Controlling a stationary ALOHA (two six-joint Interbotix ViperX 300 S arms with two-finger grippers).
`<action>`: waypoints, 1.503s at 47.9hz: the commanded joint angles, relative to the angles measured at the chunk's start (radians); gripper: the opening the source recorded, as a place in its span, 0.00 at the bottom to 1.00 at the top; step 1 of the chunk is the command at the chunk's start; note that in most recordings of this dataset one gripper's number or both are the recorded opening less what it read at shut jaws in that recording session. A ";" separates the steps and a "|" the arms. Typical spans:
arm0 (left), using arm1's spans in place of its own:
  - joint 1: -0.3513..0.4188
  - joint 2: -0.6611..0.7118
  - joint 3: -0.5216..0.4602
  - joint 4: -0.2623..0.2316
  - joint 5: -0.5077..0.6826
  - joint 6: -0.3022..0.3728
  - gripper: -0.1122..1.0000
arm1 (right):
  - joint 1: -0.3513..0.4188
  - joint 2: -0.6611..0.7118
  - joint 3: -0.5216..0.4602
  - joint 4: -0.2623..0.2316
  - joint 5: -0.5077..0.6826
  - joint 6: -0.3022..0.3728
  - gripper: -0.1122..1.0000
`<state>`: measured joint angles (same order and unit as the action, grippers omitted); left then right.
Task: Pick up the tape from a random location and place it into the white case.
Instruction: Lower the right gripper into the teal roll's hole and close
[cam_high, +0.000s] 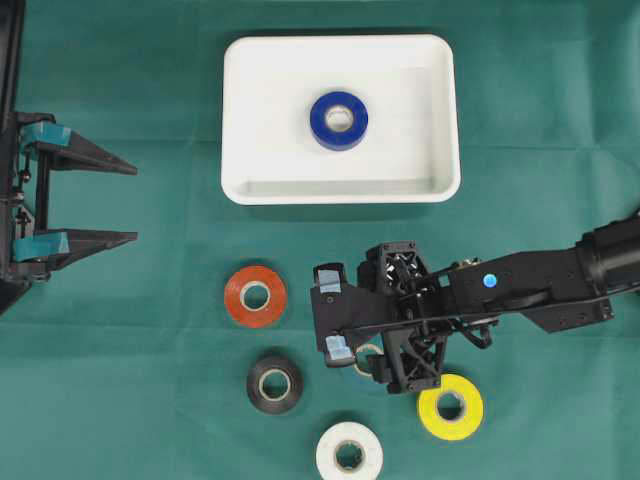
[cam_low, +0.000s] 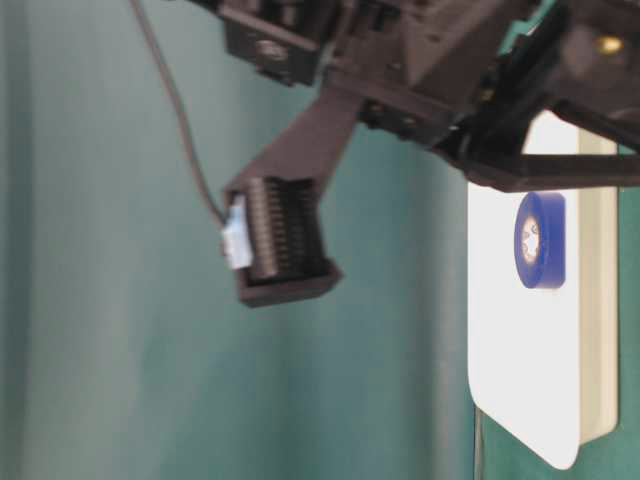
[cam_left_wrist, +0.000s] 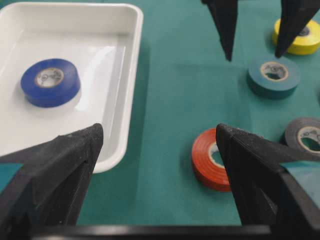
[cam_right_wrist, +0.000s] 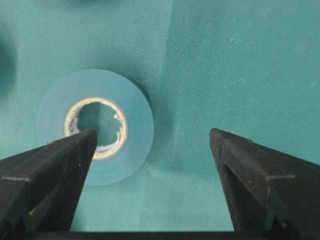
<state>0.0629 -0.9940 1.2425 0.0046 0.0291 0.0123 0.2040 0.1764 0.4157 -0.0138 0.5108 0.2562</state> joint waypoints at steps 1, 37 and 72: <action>-0.002 0.008 -0.012 -0.002 -0.008 -0.002 0.96 | 0.000 -0.006 0.000 0.000 -0.046 0.002 0.90; -0.002 0.008 -0.012 -0.002 -0.006 0.000 0.96 | 0.002 0.098 -0.005 0.000 -0.135 0.003 0.90; -0.002 0.008 -0.014 -0.002 -0.006 0.000 0.96 | 0.009 0.089 -0.011 0.002 -0.127 -0.005 0.49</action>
<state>0.0644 -0.9940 1.2425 0.0046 0.0291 0.0123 0.2071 0.2838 0.4203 -0.0138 0.3835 0.2531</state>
